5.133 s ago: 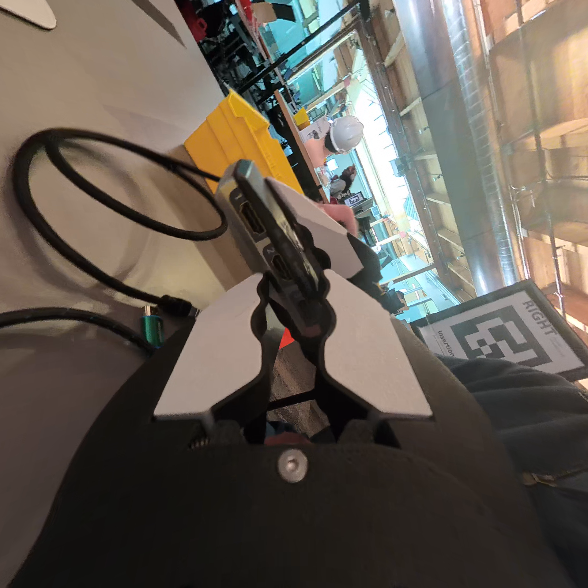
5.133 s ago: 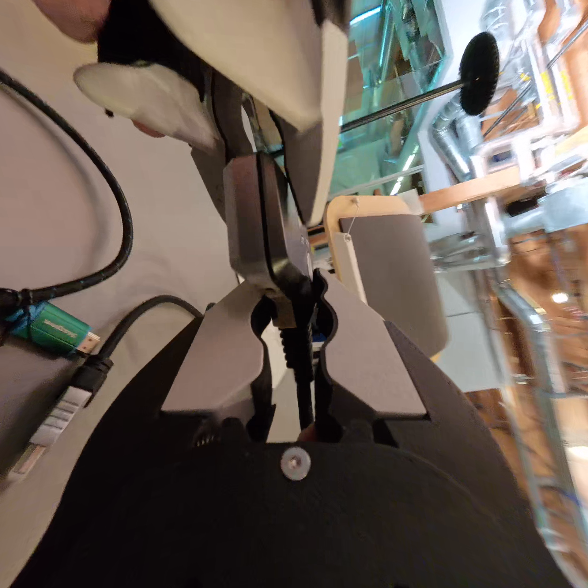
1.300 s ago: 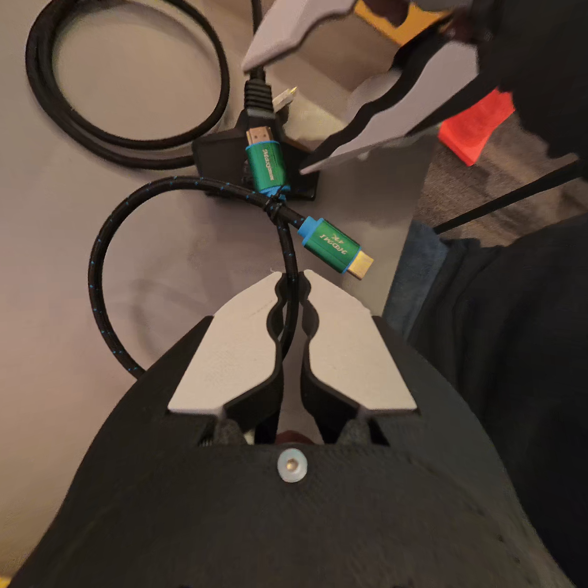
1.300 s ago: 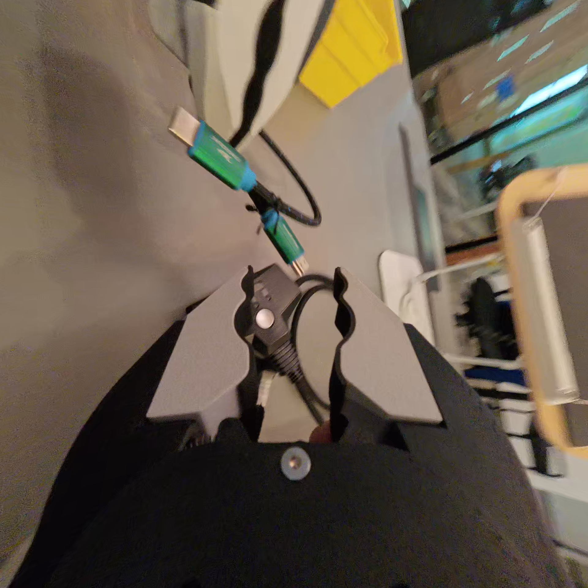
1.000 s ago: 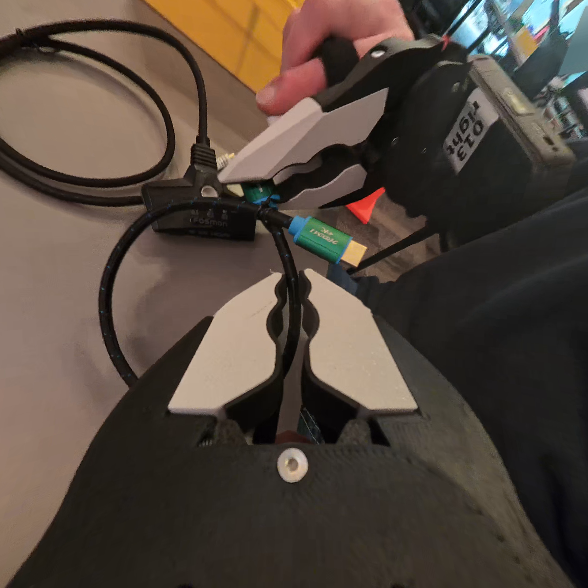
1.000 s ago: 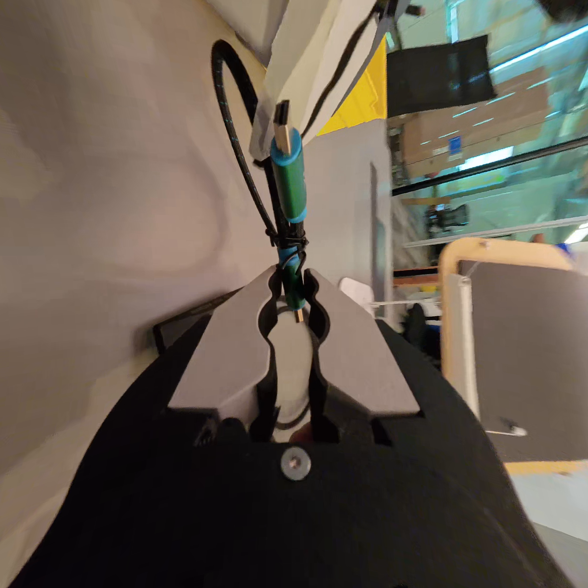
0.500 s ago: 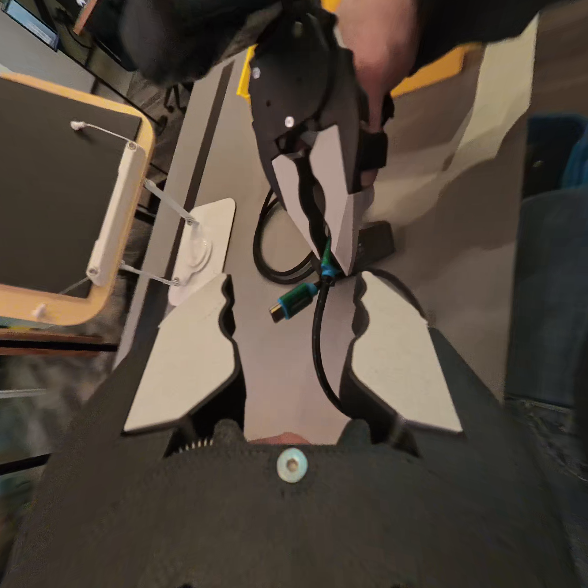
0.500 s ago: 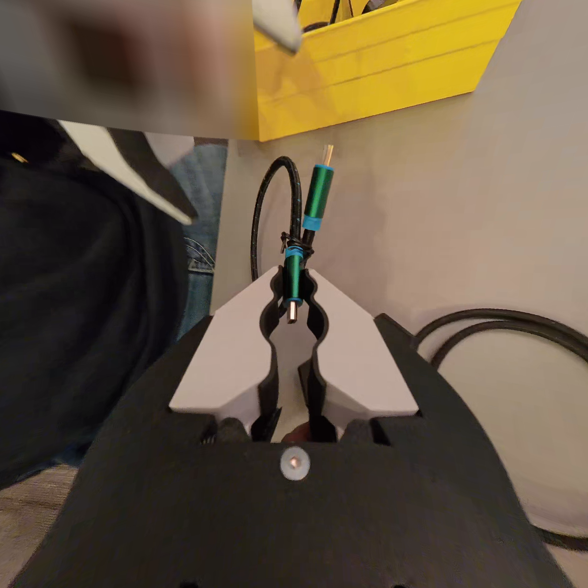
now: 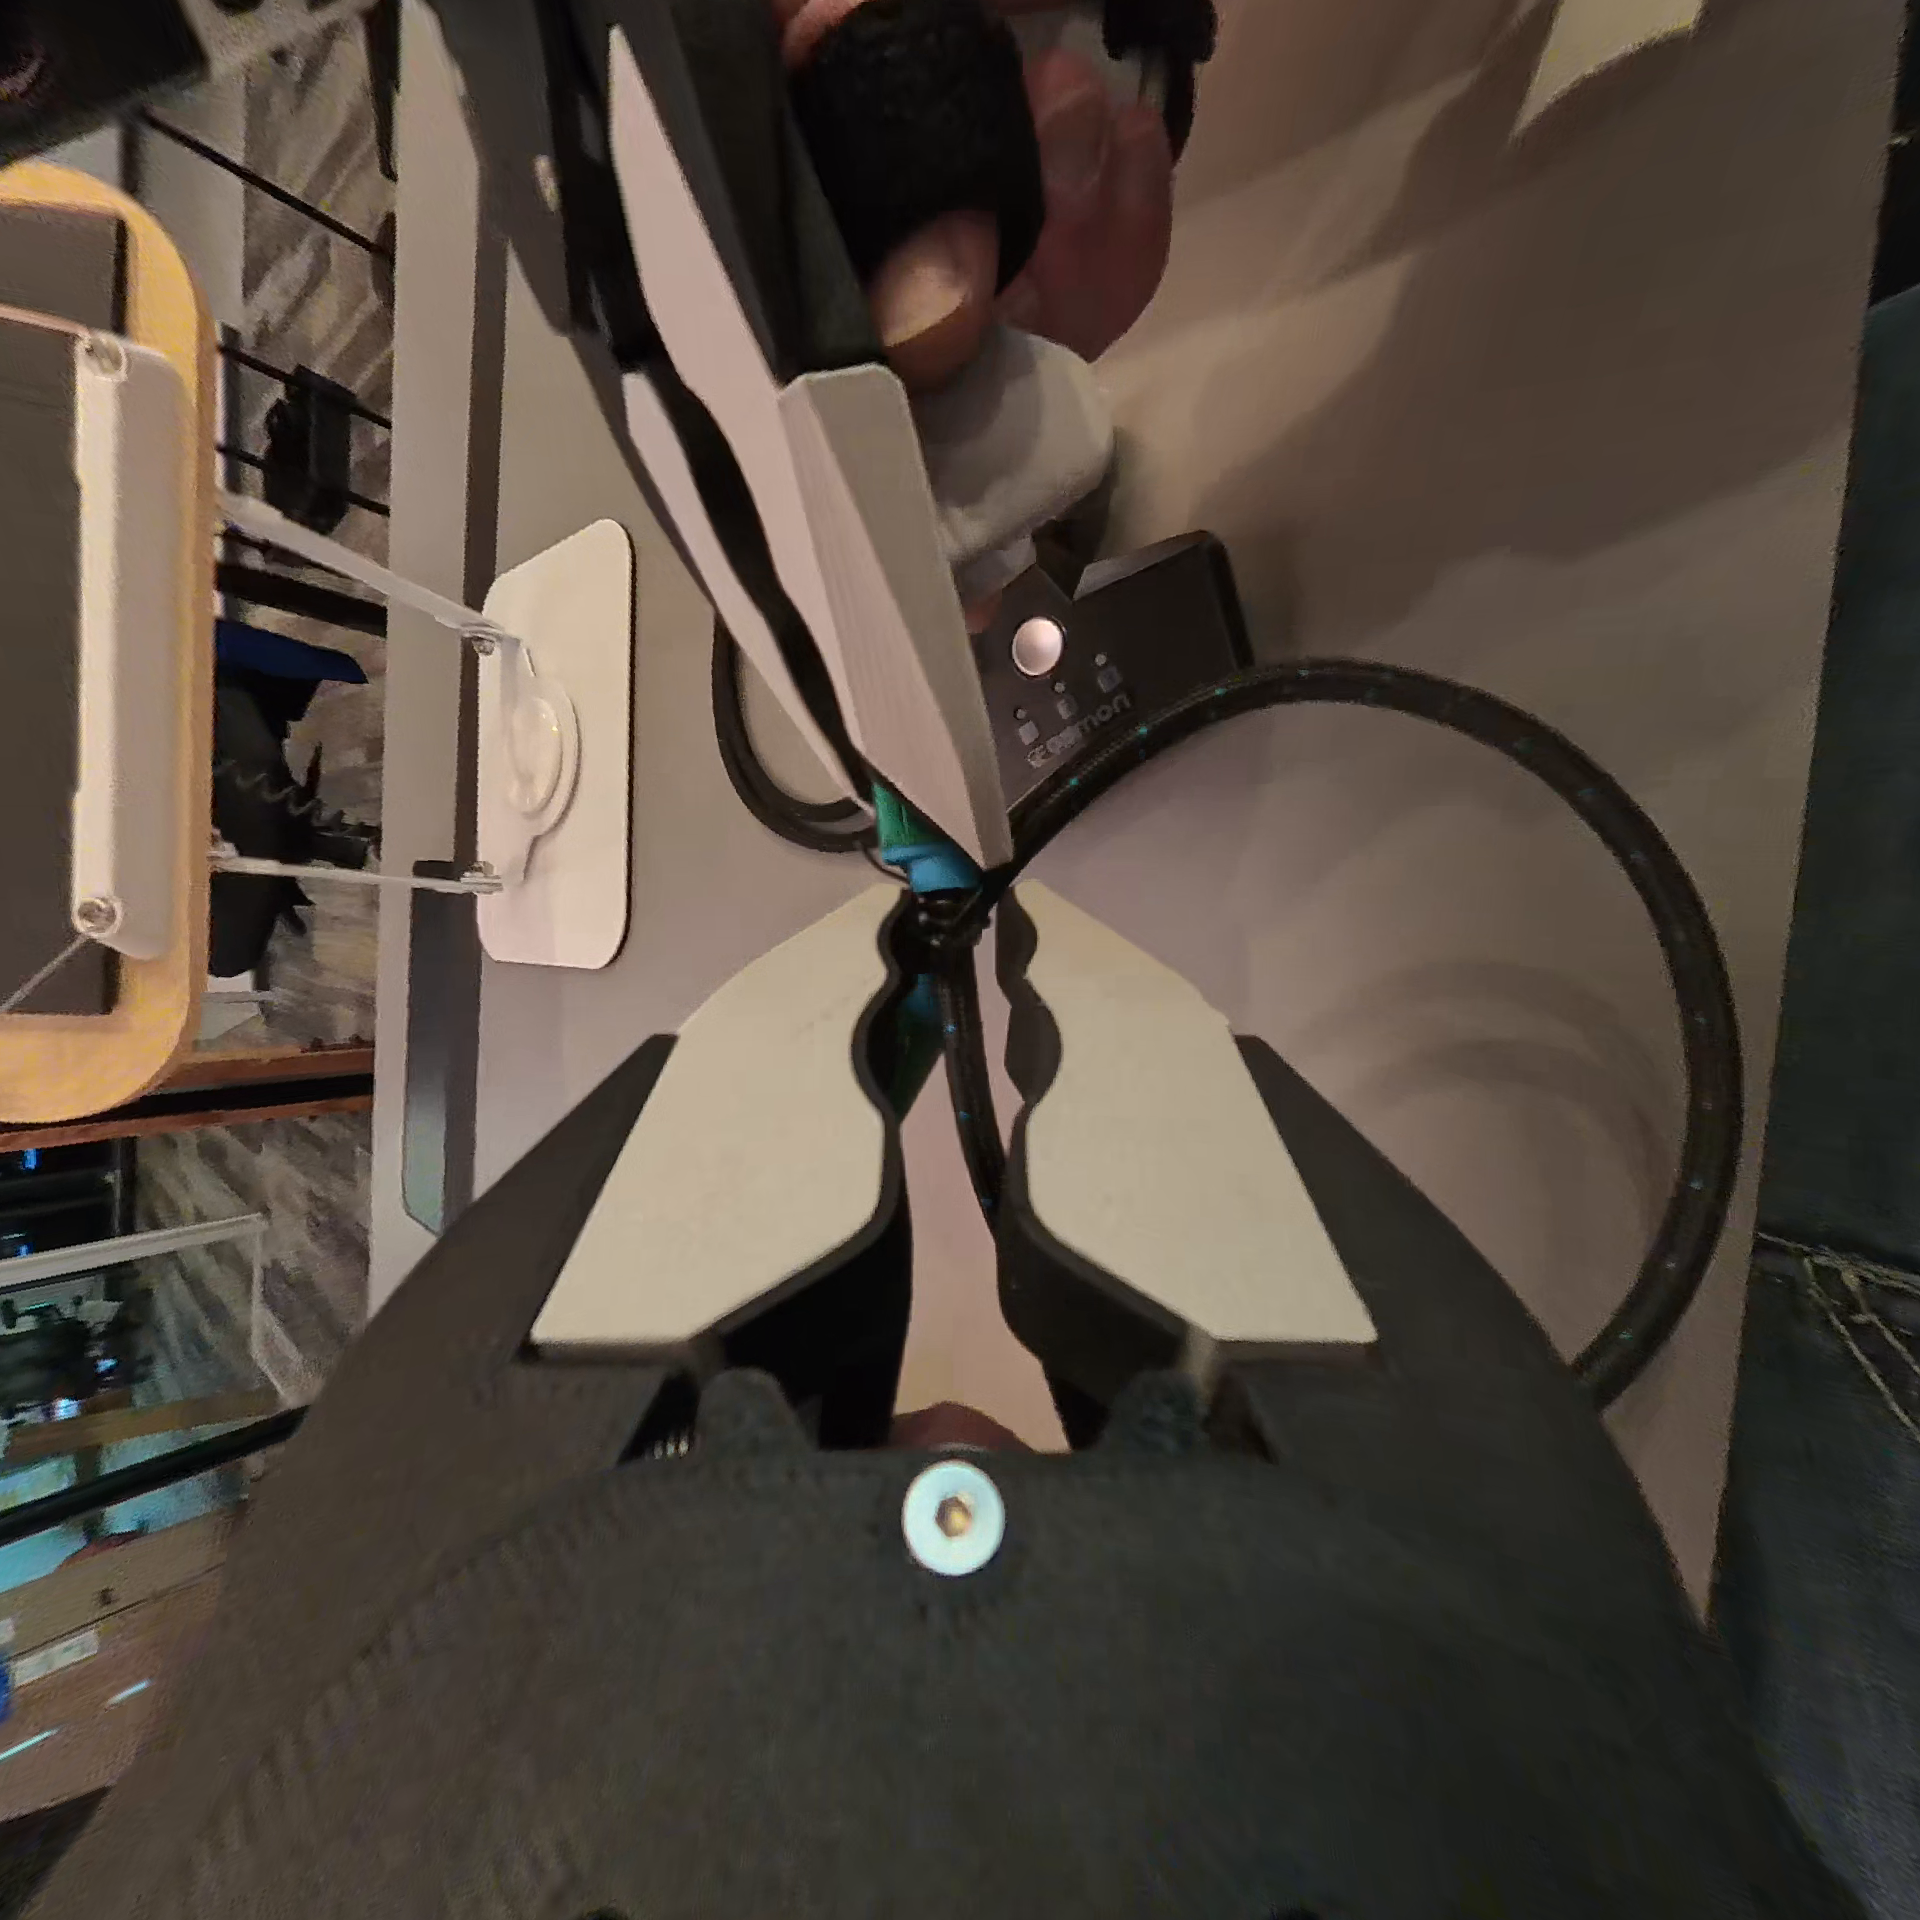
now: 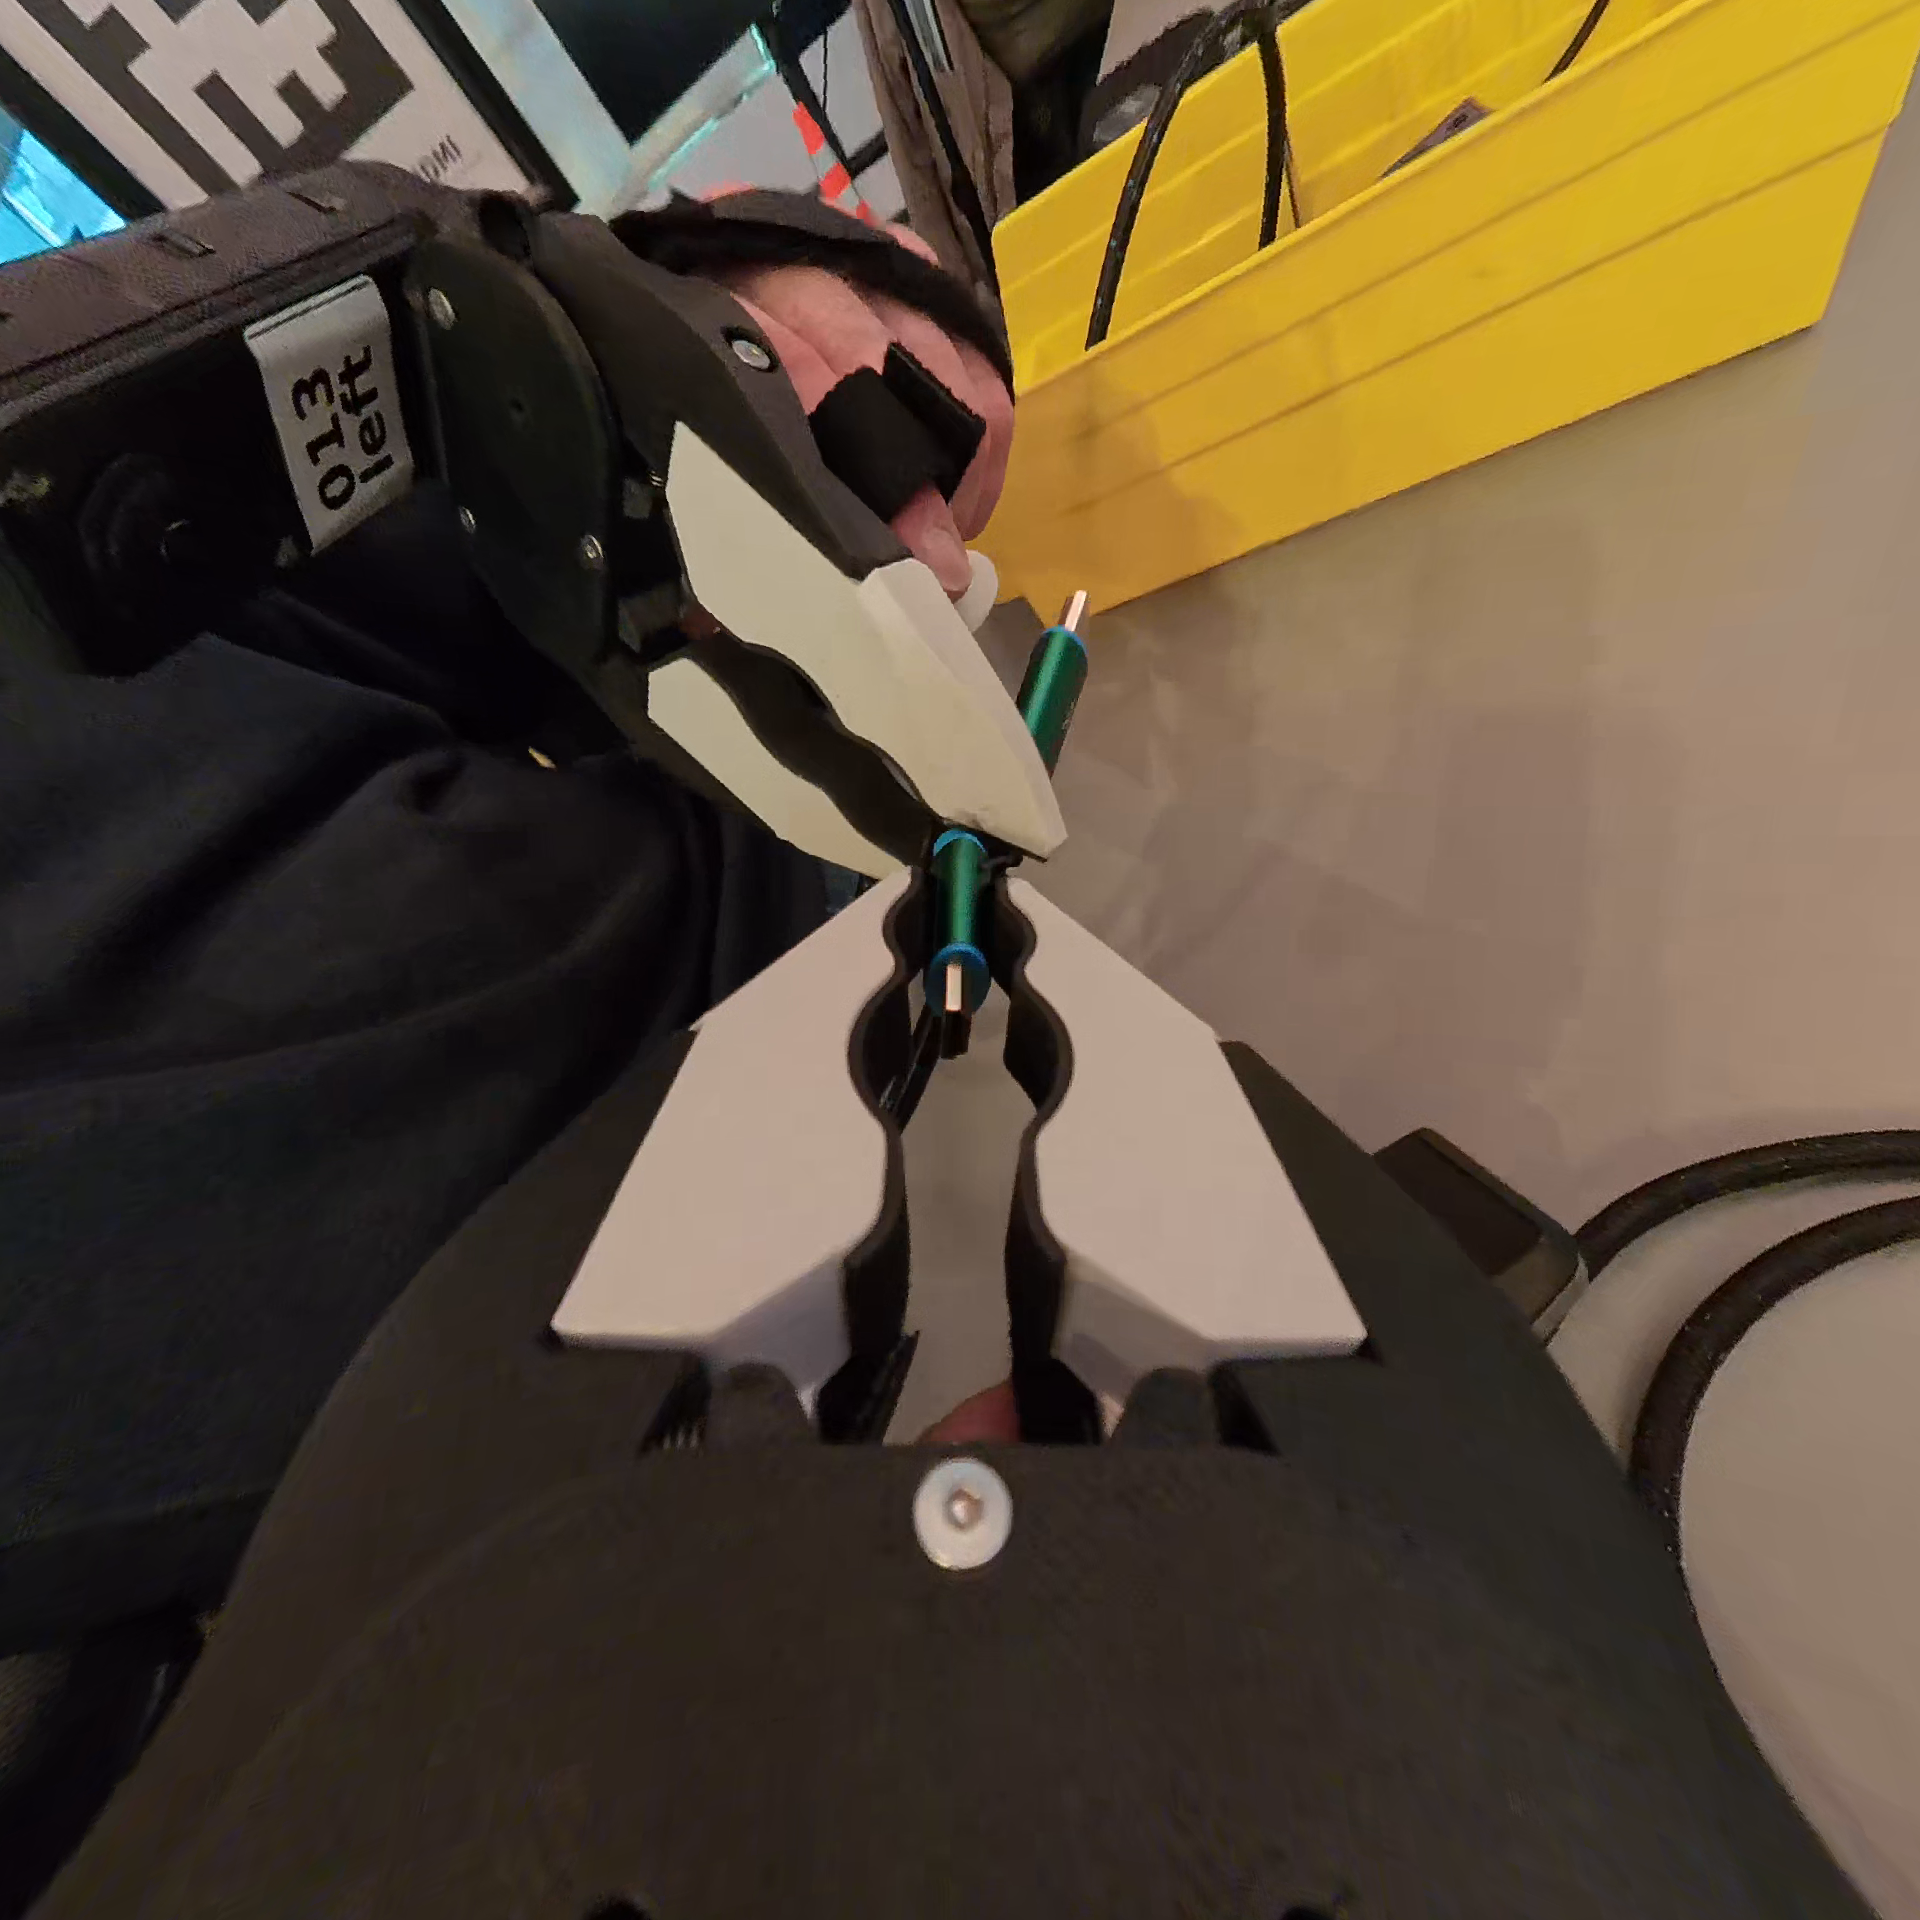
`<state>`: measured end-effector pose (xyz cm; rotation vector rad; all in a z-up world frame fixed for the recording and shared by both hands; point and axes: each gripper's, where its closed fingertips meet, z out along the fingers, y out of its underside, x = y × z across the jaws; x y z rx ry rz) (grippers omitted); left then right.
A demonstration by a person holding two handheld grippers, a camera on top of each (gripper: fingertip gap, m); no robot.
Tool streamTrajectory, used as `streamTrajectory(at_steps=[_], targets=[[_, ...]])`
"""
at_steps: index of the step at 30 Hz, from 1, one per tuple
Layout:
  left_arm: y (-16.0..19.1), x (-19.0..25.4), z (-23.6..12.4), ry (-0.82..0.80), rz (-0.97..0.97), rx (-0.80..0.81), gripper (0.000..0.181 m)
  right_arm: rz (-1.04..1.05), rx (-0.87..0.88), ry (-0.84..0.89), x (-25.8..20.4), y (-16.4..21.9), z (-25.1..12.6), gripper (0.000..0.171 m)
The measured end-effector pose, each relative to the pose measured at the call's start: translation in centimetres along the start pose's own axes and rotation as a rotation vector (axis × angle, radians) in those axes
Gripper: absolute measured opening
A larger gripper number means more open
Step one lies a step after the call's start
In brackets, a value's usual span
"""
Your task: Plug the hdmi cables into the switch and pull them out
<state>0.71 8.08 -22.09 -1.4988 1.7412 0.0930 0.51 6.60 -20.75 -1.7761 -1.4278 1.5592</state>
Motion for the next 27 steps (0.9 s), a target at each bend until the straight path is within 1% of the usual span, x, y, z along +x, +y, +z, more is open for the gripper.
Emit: streamTrajectory(at_steps=[3,5,8,9,13,16,18,20,22,24,27], targets=[[0.2,-0.3,-0.2,0.03,-0.054,0.023,0.012,-0.027,0.05,0.026,0.1,-0.7,0.0,0.009],[0.3,-0.3,-0.3,0.076,-0.091,0.033,0.012,-0.11,0.071,0.104,0.4,-1.3,-0.3,0.022],[0.1,0.0,-0.8,0.165,-0.172,0.071,0.01,-0.262,0.072,0.227,0.6,-2.0,-1.5,0.034],[-0.1,0.0,-1.0,0.199,-0.206,0.093,0.01,-0.332,0.058,0.268,0.5,-2.1,-1.9,0.035],[-0.5,0.0,-1.7,0.304,-0.298,0.138,0.01,-0.549,-0.043,0.384,-0.2,-1.8,-2.8,0.03],[-0.8,0.3,-2.1,0.377,-0.329,0.143,0.01,-0.679,-0.05,0.419,-1.3,-2.5,-2.7,0.028],[-1.1,0.7,-2.3,0.429,-0.346,0.144,0.01,-0.761,-0.092,0.443,-1.6,-2.6,-2.3,0.027],[-1.3,0.9,-2.3,0.454,-0.349,0.144,0.01,-0.809,-0.164,0.45,-1.5,-2.0,-1.7,0.027],[-1.5,1.0,-2.5,0.477,-0.358,0.156,0.01,-0.85,-0.226,0.468,-1.2,-1.5,-1.4,0.023],[-1.5,1.2,-2.7,0.502,-0.362,0.163,0.01,-0.862,-0.225,0.446,-1.5,-1.4,-1.2,0.02],[-1.8,1.4,-3.1,0.541,-0.38,0.19,0.011,-0.826,-0.189,0.397,-1.9,-1.5,-1.0,0.019]])
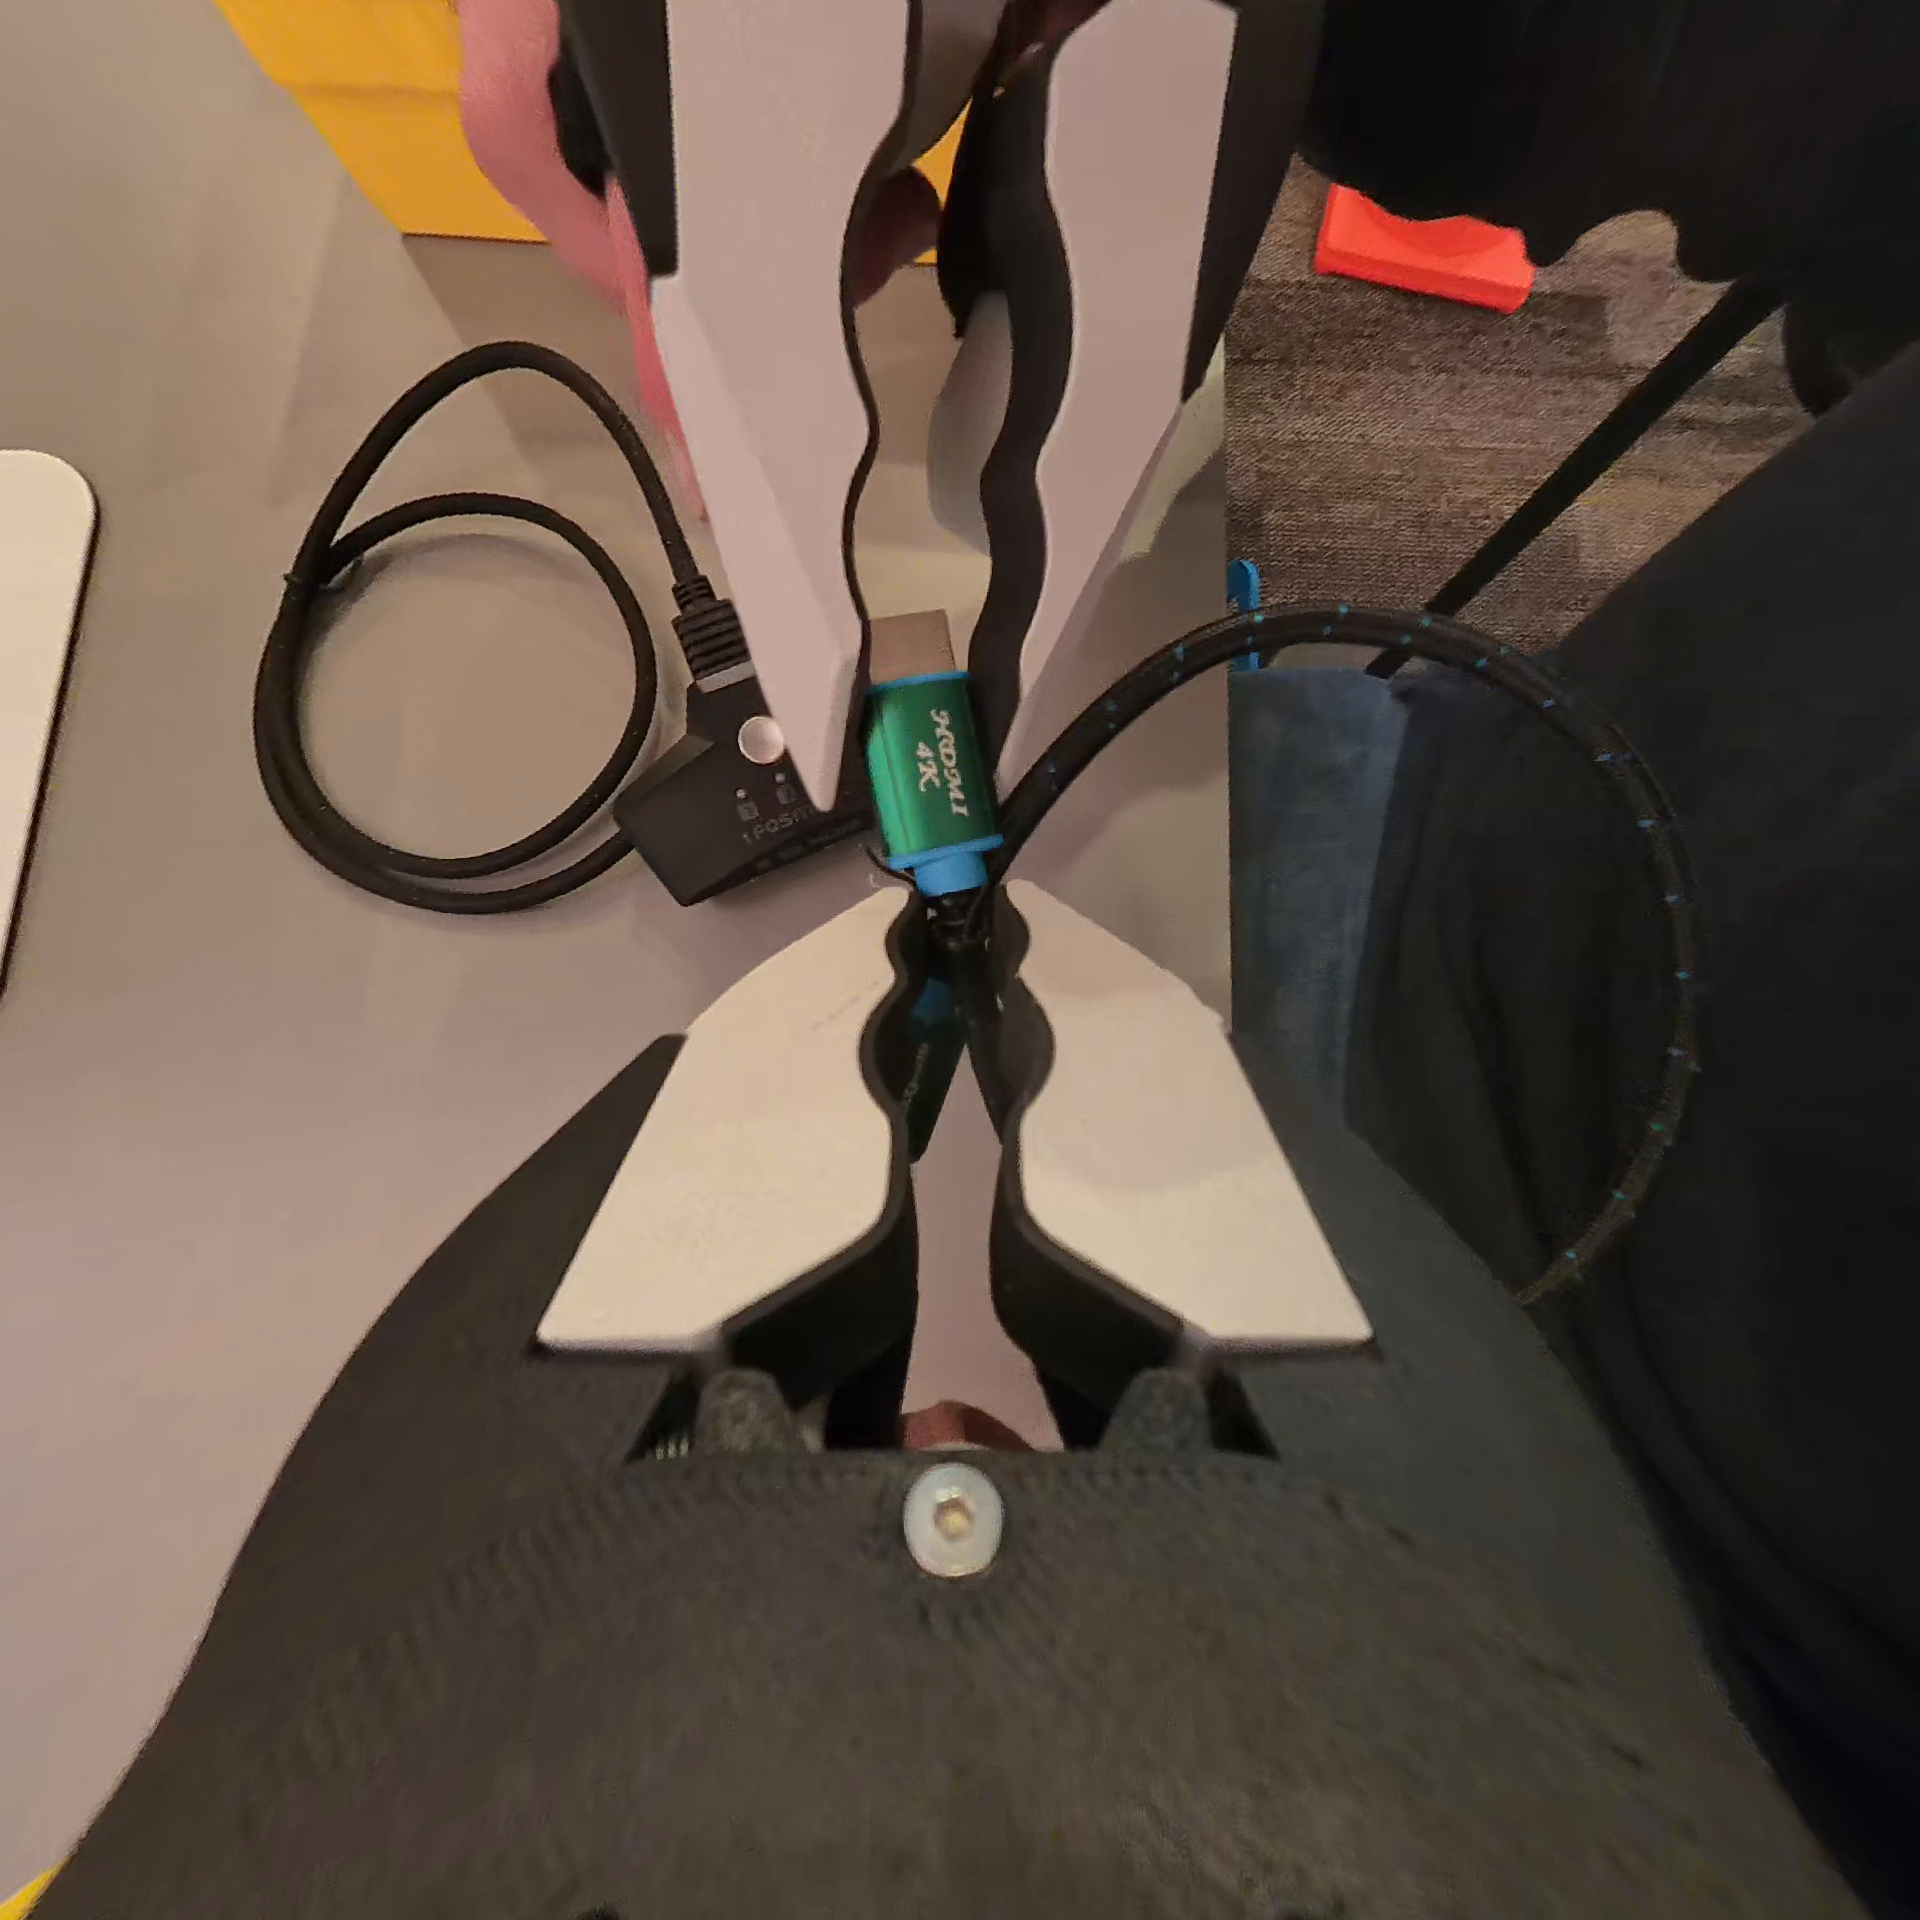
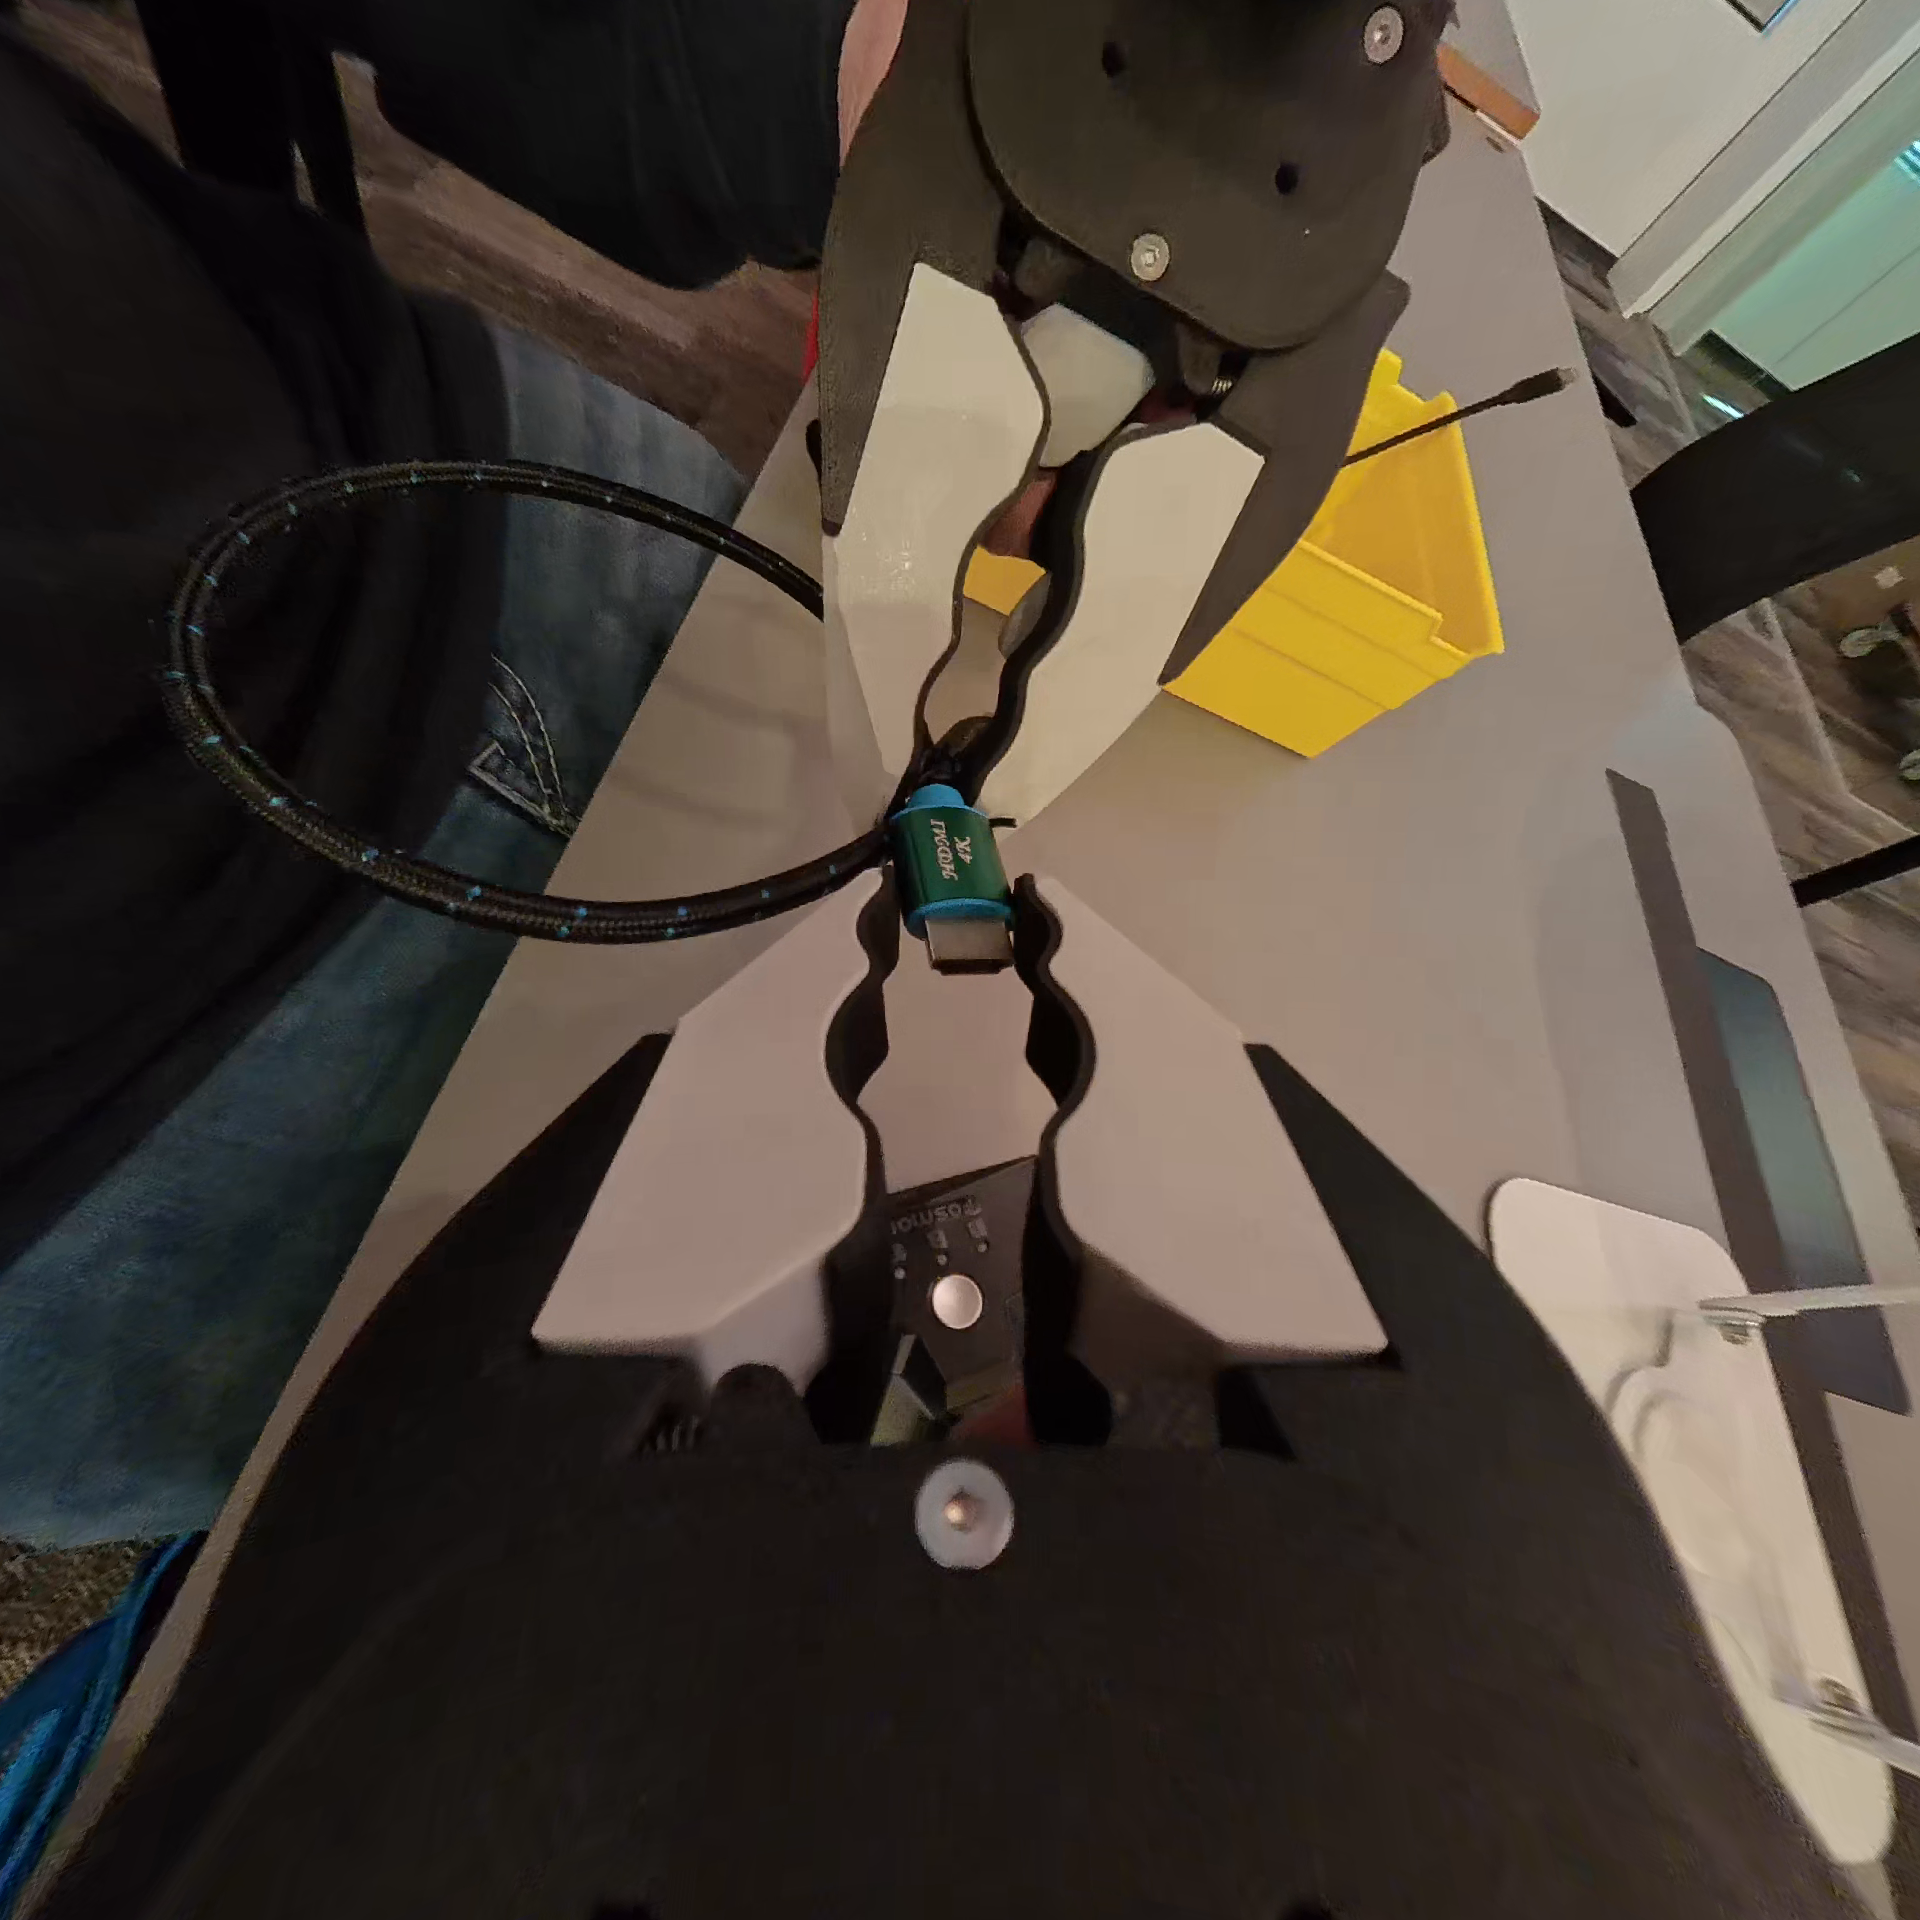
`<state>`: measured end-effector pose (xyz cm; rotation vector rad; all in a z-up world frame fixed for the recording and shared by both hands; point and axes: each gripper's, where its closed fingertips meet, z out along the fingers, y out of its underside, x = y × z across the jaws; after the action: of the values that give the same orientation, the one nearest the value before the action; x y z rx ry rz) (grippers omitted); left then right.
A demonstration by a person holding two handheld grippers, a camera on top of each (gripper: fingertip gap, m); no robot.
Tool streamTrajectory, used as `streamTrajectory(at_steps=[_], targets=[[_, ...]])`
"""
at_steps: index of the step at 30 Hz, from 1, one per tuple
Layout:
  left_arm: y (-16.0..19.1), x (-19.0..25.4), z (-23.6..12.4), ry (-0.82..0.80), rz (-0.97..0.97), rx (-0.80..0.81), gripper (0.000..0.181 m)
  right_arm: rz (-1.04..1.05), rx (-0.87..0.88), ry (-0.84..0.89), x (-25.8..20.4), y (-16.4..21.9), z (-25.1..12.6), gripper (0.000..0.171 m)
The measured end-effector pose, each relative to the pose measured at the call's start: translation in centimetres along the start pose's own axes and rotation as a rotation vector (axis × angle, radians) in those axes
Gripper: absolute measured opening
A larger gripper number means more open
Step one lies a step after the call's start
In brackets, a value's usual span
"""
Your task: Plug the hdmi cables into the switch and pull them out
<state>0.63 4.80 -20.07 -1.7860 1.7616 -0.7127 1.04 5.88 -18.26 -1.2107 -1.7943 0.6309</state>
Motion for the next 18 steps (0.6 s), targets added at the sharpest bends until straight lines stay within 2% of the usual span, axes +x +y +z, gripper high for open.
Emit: streamTrajectory(at_steps=[5,6,9,12,18], targets=[[-0.6,-0.1,-0.4,0.008,-0.025,0.045,0.012,0.137,0.131,-0.029,0.3,-0.7,-0.4,0.019],[-0.9,-0.3,-0.7,-0.003,-0.036,0.06,0.016,0.167,0.166,-0.029,0.4,-0.8,-0.6,0.018],[-2.0,-1.5,-2.3,-0.055,-0.079,0.134,0.04,0.229,0.256,-0.006,1.0,-0.8,-1.2,0.018],[-2.5,-2.3,-4.2,-0.108,-0.104,0.188,0.047,0.257,0.312,0.032,1.6,-0.8,-1.8,0.018],[-3.0,-3.5,-8.5,-0.196,-0.213,0.348,0.043,0.292,0.385,0.137,3.4,-0.8,-3.3,0.018]])
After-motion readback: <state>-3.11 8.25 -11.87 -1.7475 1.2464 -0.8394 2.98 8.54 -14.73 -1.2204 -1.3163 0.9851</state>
